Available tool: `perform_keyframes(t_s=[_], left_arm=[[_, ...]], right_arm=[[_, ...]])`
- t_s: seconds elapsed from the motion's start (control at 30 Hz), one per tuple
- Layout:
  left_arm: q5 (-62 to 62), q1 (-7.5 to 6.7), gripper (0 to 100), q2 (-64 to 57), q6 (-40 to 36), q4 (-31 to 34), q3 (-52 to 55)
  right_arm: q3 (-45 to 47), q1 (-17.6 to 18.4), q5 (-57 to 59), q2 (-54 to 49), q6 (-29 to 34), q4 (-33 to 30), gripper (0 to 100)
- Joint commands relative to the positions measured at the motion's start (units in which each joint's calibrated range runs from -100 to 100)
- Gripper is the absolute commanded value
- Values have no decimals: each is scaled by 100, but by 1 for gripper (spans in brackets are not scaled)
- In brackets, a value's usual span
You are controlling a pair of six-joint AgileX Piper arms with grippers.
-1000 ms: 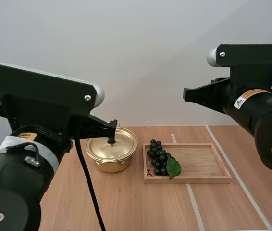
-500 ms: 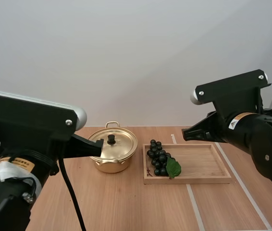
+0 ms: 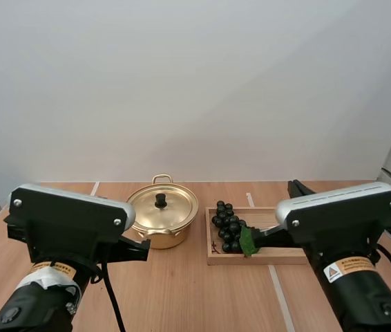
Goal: Open the pot, put the pineapple inside, and close it
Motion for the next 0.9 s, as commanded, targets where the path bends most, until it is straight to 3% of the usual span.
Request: perform_keyframes(t_s=[0.0,0.13,0.33,0.47,0.7,0.87], left_arm=[[-209,94,0,-30,-36,58,198],[-655,108,0,-30,-36,-147,361],[365,1,0,-30,-36,-8,655],[239,-84,0,-30,-36,340,956],[152,-273,0,-30,-65,337,956],[171,-297,0,-30,-54,337,956]], right_arm=[[166,120,191,-47,1,147,0],[166,192,1987,-47,-10,147,0],[166,118,3690,-47,0,177,0],[166,-17,3844,-47,141,278,0],[166,-246,3915,-47,251,278,0],[166,-257,3915,-47,251,278,0]])
